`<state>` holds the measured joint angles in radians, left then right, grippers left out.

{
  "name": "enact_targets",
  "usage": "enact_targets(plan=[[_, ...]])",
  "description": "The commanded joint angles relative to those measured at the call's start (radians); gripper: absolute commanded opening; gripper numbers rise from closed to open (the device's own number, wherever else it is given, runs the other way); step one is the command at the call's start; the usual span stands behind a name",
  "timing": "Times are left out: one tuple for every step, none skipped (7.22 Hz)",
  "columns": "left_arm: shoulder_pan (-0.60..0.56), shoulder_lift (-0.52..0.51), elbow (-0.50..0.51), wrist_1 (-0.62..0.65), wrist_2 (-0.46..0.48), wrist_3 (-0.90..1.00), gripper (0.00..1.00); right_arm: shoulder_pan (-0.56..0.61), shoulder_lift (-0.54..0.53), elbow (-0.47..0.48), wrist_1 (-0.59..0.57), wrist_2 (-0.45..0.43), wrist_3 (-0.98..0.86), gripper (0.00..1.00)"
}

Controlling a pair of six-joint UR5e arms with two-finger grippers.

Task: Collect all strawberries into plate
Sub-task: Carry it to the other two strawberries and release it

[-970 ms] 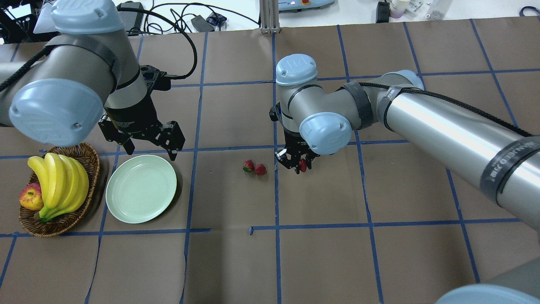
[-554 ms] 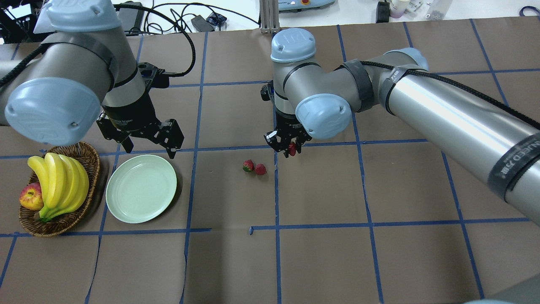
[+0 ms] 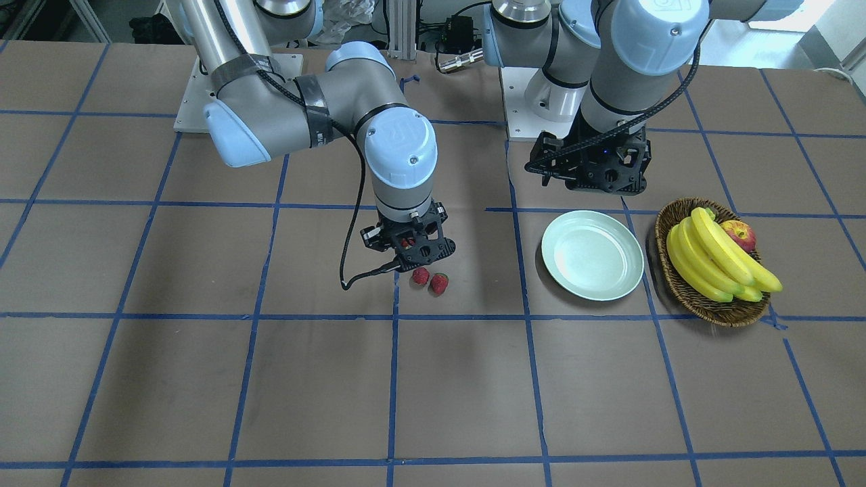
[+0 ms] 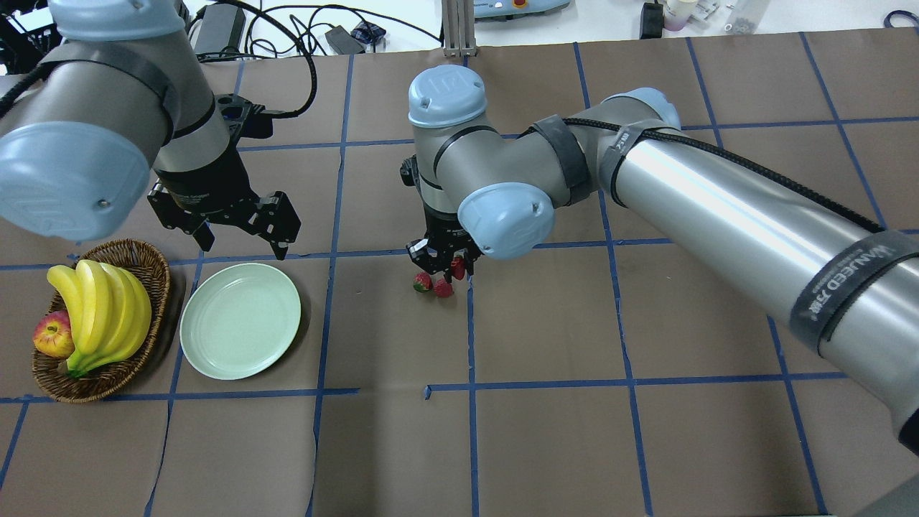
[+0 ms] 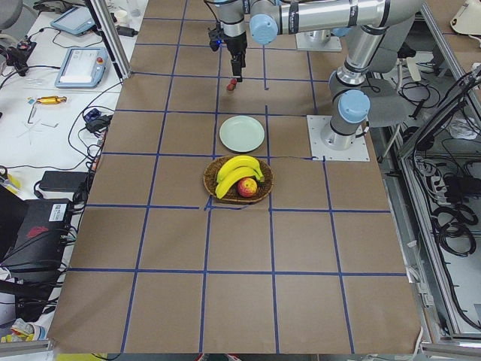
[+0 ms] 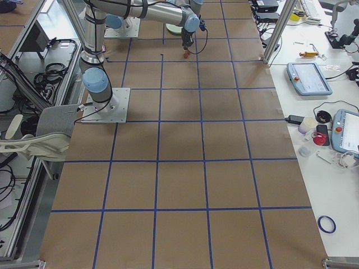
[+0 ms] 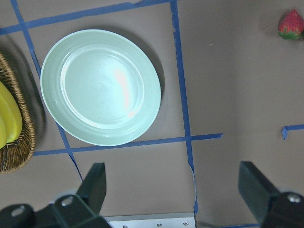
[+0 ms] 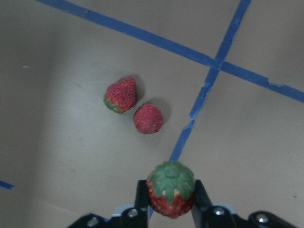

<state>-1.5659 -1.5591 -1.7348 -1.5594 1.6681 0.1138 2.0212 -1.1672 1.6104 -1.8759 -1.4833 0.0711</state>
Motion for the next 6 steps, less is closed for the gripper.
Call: enact_targets(plan=[[0.052,0.010,0.026,-0.002,-0.001,0.003,1.00,0.049,0.018,-0.006,-0.011,0.041,0.039,0.00],[0.079,0.013,0.032,-0.004,-0.001,0.004,1.00,0.063,0.032,-0.009,-0.014,0.041,0.042,0.00],[0.086,0.013,0.032,-0.005,-0.001,0.006,1.00,0.079,0.047,-0.009,-0.040,0.043,0.067,0.00],[0.086,0.013,0.032,-0.008,0.001,0.006,1.00,0.099,0.091,-0.009,-0.095,0.044,0.084,0.00],[0.086,0.013,0.031,-0.010,0.002,0.006,1.00,0.115,0.125,-0.009,-0.145,0.044,0.096,0.00],[0.086,0.013,0.029,-0.010,0.002,0.006,1.00,0.117,0.129,-0.007,-0.150,0.058,0.099,0.00]])
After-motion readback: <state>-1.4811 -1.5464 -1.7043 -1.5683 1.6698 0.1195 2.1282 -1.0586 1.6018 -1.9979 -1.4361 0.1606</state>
